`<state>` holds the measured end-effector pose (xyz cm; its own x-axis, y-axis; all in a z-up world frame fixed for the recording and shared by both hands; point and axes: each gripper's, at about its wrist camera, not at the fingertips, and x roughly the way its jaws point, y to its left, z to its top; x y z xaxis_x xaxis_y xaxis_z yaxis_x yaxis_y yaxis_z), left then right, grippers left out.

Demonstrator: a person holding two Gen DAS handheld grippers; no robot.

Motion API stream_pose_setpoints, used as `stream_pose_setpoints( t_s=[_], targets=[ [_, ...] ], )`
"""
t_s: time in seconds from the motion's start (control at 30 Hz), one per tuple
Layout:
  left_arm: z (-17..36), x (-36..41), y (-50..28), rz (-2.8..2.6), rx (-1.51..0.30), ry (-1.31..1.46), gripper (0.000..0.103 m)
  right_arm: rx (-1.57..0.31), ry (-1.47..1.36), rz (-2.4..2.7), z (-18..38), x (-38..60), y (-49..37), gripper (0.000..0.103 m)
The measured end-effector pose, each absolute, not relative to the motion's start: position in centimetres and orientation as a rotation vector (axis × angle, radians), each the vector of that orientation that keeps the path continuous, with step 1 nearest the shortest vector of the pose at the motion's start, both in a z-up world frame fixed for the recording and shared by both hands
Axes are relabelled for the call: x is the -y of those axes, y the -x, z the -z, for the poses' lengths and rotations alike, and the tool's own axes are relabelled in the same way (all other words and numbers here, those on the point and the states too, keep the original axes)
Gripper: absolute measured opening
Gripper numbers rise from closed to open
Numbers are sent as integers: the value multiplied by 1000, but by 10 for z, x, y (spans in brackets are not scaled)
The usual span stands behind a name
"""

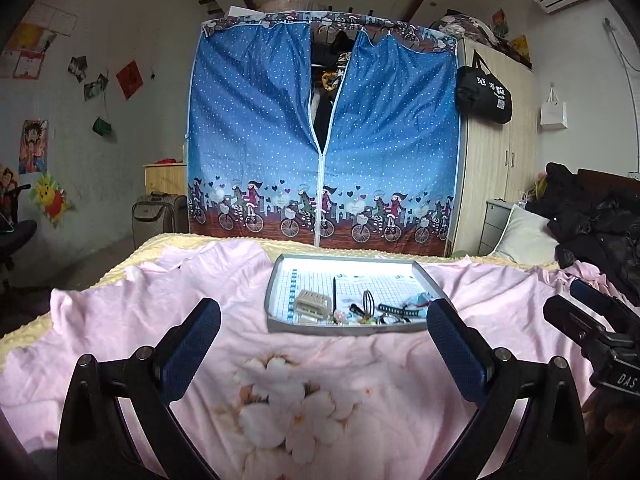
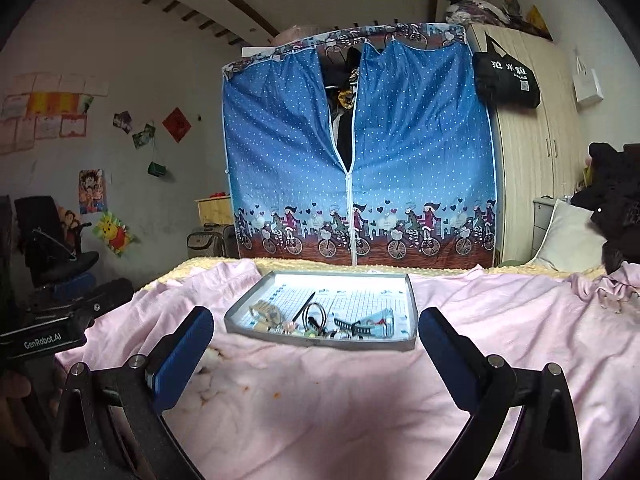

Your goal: Organize jewelry

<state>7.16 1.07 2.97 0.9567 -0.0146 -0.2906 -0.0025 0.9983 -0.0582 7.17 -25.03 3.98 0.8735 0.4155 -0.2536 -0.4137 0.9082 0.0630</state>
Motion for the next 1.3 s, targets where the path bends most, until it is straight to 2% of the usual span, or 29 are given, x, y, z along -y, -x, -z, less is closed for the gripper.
stream_pose_setpoints(
  t_s=[0.3, 1.3],
  targets=[
    [-27, -5, -42, 28, -278, 66, 101, -281, 26, -407, -34, 249, -64, 103],
    [-25, -8, -40, 13, -286, 71, 101, -296, 17, -394, -29, 250, -66, 103]
  ],
)
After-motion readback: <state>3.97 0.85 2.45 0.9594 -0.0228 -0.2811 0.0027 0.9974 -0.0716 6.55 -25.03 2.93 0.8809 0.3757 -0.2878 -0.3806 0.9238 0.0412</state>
